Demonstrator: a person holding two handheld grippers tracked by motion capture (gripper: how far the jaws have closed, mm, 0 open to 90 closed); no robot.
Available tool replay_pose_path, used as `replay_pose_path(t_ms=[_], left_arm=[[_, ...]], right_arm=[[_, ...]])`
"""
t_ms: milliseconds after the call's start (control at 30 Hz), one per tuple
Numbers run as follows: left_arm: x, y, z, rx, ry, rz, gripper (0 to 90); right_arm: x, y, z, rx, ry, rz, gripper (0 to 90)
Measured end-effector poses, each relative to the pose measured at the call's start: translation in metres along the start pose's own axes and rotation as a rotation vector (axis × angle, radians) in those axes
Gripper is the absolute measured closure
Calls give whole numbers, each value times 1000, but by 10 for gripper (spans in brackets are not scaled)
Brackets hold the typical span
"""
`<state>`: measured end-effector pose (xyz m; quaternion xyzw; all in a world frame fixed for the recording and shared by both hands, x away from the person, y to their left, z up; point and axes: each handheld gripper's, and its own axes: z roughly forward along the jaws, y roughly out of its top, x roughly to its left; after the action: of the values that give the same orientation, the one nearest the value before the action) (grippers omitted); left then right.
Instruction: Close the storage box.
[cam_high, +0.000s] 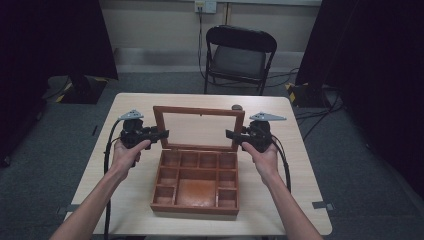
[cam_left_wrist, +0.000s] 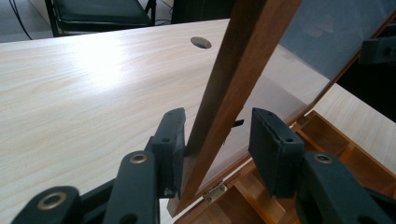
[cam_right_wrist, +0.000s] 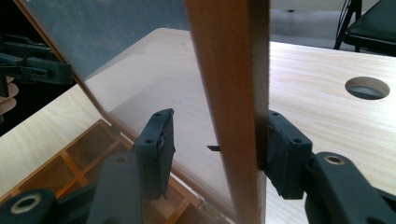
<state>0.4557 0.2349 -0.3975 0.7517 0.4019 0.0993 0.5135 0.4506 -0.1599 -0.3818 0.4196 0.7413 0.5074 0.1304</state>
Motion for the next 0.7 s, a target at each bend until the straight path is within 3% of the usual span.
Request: replay_pose_path(t_ms=[567,700], left_arm=[[-12,-3,-15,-17,-12,36,479],[-15,-4,-17,-14,-23,46,504]], right_arm=[[9,-12,-14,21,1,25,452],[10,-14,-15,31,-13,29,415]])
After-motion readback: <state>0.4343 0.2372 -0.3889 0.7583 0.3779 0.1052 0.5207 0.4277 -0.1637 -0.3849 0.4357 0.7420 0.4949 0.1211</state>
